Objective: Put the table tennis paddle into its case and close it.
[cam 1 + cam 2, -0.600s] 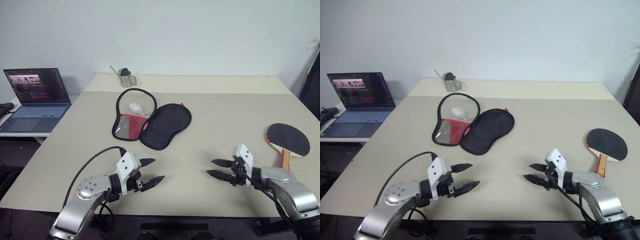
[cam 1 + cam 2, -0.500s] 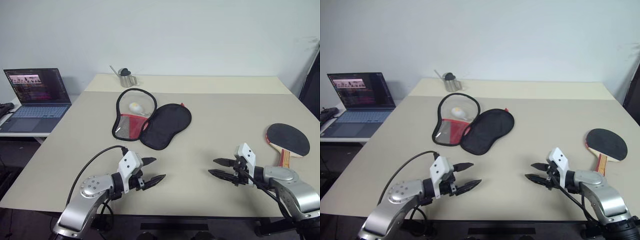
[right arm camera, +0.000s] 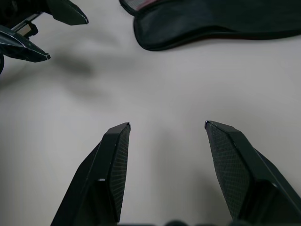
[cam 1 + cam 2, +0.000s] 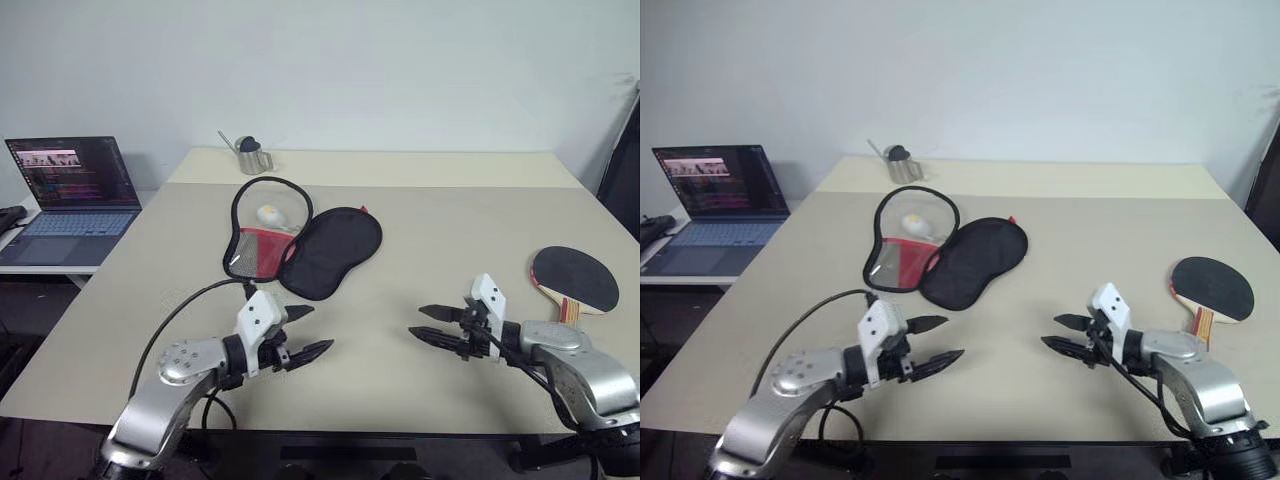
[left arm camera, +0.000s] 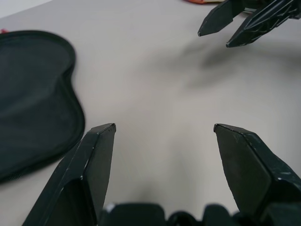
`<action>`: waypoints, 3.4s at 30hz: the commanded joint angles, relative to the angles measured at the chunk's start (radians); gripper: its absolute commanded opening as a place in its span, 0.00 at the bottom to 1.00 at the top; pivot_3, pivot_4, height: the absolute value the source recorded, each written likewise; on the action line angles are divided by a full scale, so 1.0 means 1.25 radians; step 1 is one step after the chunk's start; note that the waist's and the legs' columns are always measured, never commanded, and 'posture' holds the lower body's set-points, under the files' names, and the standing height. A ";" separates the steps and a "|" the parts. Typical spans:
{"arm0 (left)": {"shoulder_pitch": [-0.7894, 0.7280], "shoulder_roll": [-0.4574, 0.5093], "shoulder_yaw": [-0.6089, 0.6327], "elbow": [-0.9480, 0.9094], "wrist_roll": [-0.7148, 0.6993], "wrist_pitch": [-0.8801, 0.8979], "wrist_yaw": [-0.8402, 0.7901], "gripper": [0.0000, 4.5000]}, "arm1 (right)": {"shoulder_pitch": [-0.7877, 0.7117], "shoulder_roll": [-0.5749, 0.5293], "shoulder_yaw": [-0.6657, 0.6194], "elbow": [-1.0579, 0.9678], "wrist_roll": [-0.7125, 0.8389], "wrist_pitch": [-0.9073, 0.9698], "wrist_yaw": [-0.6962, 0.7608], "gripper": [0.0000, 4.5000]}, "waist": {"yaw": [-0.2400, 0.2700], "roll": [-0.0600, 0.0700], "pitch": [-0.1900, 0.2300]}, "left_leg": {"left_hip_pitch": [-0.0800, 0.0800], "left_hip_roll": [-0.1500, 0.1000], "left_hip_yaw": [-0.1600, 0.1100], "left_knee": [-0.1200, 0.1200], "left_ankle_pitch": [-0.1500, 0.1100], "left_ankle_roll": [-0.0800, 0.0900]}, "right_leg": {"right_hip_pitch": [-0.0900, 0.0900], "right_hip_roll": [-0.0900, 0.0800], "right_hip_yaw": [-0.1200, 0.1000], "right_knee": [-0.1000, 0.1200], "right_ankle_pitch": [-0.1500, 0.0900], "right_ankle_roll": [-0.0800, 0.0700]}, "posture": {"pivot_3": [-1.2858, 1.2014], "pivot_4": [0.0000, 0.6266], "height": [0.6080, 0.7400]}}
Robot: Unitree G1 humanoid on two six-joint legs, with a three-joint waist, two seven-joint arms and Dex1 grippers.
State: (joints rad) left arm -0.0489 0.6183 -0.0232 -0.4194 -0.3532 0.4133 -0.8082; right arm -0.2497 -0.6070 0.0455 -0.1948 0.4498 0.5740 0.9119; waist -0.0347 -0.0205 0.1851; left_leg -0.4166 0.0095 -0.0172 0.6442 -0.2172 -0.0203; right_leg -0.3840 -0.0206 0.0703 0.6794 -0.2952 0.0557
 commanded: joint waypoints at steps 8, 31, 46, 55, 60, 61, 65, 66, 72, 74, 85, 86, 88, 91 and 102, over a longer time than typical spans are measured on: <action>0.075 0.021 0.092 -0.086 -0.063 0.029 0.020 0.81 | -0.013 0.031 0.035 -0.041 0.010 0.000 0.002 0.62 | 0.005 -0.001 0.000 | 0.000 0.000 -0.001 0.001 0.000 0.000 | 0.002 -0.001 -0.001 -0.001 0.000 0.000 | 0.52 0.24 1.00; -0.126 0.168 0.234 0.137 -0.164 0.070 -0.116 0.81 | -0.237 0.121 0.086 0.055 -0.048 0.100 -0.130 0.62 | 0.000 -0.001 0.000 | 0.000 0.000 -0.001 0.000 0.000 0.000 | -0.001 0.000 -0.002 0.000 -0.001 -0.001 | 0.52 0.24 1.00; -0.208 0.214 0.253 0.345 -0.128 -0.008 -0.180 0.81 | -0.492 0.358 0.032 0.377 -0.085 0.302 -0.372 0.62 | -0.002 -0.001 0.000 | -0.002 0.000 -0.001 -0.003 0.000 0.000 | -0.004 -0.001 -0.002 0.001 -0.001 -0.002 | 0.52 0.24 1.00; -0.205 0.211 0.248 0.348 -0.115 -0.022 -0.185 0.81 | -0.556 0.418 0.020 0.556 -0.143 0.194 -0.425 0.62 | -0.011 -0.001 0.000 | -0.002 0.000 -0.001 -0.003 0.000 0.000 | -0.004 -0.001 -0.003 0.001 -0.001 -0.002 | 0.52 0.24 1.00; -0.205 0.208 0.247 0.350 -0.109 -0.027 -0.184 0.81 | -0.572 0.449 0.001 0.596 -0.138 0.187 -0.434 0.76 | -0.017 -0.001 0.000 | -0.002 0.000 -0.001 -0.004 0.000 0.000 | -0.004 -0.001 -0.003 0.001 -0.001 -0.002 | 0.52 0.24 1.00; -0.205 0.208 0.247 0.349 -0.109 -0.027 -0.184 0.81 | -0.577 0.455 -0.005 0.605 -0.138 0.186 -0.441 0.83 | -0.018 -0.001 0.000 | -0.002 0.000 -0.001 -0.004 0.000 0.000 | -0.004 -0.001 -0.003 0.001 -0.001 -0.002 | 0.52 0.24 1.00; -0.204 0.207 0.246 0.349 -0.104 -0.029 -0.184 0.81 | -0.596 0.484 -0.037 0.649 -0.129 0.184 -0.461 1.00 | -0.019 -0.001 0.000 | -0.002 0.000 -0.001 -0.004 0.000 0.000 | -0.004 -0.001 -0.003 0.001 -0.001 -0.002 | 0.52 0.24 1.00; -0.203 0.207 0.246 0.348 -0.104 -0.029 -0.184 0.81 | -0.600 0.490 -0.042 0.657 -0.129 0.184 -0.461 1.00 | -0.019 -0.001 0.000 | -0.002 0.000 -0.002 -0.004 0.000 0.000 | -0.004 -0.001 -0.003 0.001 -0.001 -0.002 | 0.52 0.24 1.00; -0.209 0.207 0.239 0.350 -0.095 -0.031 -0.185 0.81 | -0.619 0.524 -0.034 0.707 -0.147 0.148 -0.463 1.00 | -0.021 -0.001 0.000 | -0.002 0.001 -0.002 -0.004 0.000 0.000 | -0.004 -0.001 -0.003 0.001 -0.001 -0.002 | 0.52 0.24 1.00; -0.211 0.205 0.237 0.350 -0.091 -0.032 -0.184 0.81 | -0.625 0.536 -0.030 0.721 -0.154 0.131 -0.466 1.00 | -0.023 -0.001 0.000 | -0.001 0.001 -0.002 -0.004 0.000 0.000 | -0.004 -0.001 -0.003 0.002 -0.001 -0.002 | 0.52 0.24 1.00; -0.207 0.187 0.227 0.298 -0.102 -0.016 -0.175 0.81 | -0.634 0.541 -0.054 0.746 -0.165 0.105 -0.495 0.40 | -0.038 -0.001 0.000 | -0.002 0.001 -0.002 -0.006 0.000 0.000 | -0.004 -0.002 -0.003 0.001 -0.001 -0.002 | 0.52 0.24 1.00; -0.208 0.185 0.226 0.291 -0.106 -0.012 -0.174 0.81 | -0.634 0.537 -0.057 0.745 -0.164 0.108 -0.494 0.30 | -0.038 -0.001 0.000 | -0.002 0.001 -0.002 -0.006 0.000 0.000 | -0.005 -0.002 -0.003 0.001 -0.001 -0.002 | 0.52 0.24 1.00; -0.216 0.176 0.222 0.274 -0.106 -0.010 -0.161 0.81 | -0.627 0.514 -0.063 0.731 -0.162 0.127 -0.488 0.14 | -0.038 -0.002 0.000 | -0.002 0.001 -0.002 -0.006 0.000 0.000 | -0.004 -0.002 -0.003 0.001 -0.001 -0.002 | 0.52 0.24 1.00; -0.240 0.165 0.227 0.269 -0.108 -0.007 -0.142 0.81 | -0.617 0.476 -0.066 0.717 -0.161 0.154 -0.476 0.00 | -0.036 -0.002 0.000 | -0.002 0.000 -0.002 -0.006 0.000 0.000 | -0.004 -0.003 -0.003 0.001 -0.001 -0.002 | 0.52 0.24 1.00; -0.254 0.159 0.207 0.268 -0.104 -0.003 -0.154 0.81 | -0.614 0.330 -0.083 0.683 -0.156 0.216 -0.434 0.00 | -0.037 -0.002 0.000 | -0.002 0.000 -0.002 -0.006 0.000 0.000 | -0.004 -0.001 -0.003 0.001 -0.001 -0.002 | 0.52 0.24 1.00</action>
State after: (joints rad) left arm -0.3560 0.8156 0.2345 -0.0487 -0.4707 0.4113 -0.9953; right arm -1.0115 -0.1759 -0.0387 0.7090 0.2549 0.8322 0.3642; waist -0.0807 -0.0224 0.1856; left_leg -0.4188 0.0094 -0.0195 0.6361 -0.2172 -0.0208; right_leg -0.3894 -0.0222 0.0666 0.6800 -0.2960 0.0531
